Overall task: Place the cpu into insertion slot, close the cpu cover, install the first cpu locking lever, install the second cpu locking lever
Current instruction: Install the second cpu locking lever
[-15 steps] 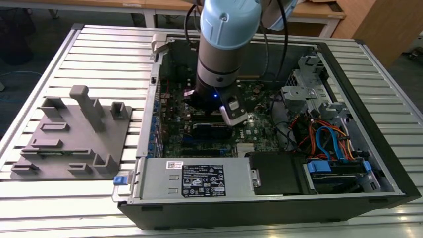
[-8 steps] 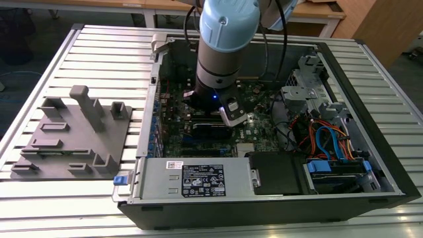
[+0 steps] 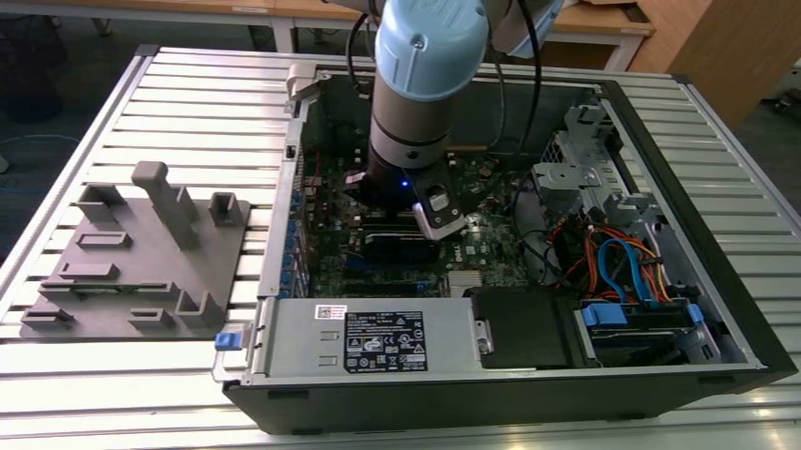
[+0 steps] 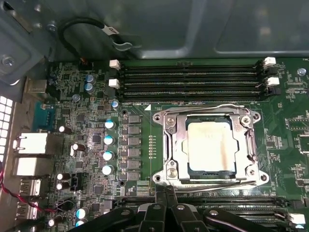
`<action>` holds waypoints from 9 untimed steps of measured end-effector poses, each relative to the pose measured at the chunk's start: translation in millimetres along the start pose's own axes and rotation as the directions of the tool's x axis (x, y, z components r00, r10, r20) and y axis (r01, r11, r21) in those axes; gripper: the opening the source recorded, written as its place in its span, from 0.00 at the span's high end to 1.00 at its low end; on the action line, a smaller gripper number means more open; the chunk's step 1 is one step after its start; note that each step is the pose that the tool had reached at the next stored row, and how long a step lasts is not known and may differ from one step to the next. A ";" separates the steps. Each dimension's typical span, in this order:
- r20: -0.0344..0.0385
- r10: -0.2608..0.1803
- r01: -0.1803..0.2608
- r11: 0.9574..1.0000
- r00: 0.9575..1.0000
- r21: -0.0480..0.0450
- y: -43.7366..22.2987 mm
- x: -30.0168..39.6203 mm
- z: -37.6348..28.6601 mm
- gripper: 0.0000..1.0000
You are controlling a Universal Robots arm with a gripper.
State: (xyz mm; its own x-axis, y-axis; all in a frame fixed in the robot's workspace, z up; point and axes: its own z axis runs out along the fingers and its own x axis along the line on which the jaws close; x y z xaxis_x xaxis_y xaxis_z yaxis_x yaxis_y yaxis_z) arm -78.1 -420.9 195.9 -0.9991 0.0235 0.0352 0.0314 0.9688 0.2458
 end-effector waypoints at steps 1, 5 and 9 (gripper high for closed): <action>0.000 0.000 0.000 1.000 1.000 0.000 0.1 0.0 0.2 0.90; 0.000 0.000 0.000 1.000 1.000 -0.005 0.4 0.2 2.1 0.90; 0.000 0.000 0.000 1.000 1.000 -0.011 0.6 1.0 4.3 0.90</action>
State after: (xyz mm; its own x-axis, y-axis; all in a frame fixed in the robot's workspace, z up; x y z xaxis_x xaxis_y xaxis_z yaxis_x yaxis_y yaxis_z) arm -79.2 -419.2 191.9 -0.9991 0.0231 0.0356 0.0314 0.9662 0.2560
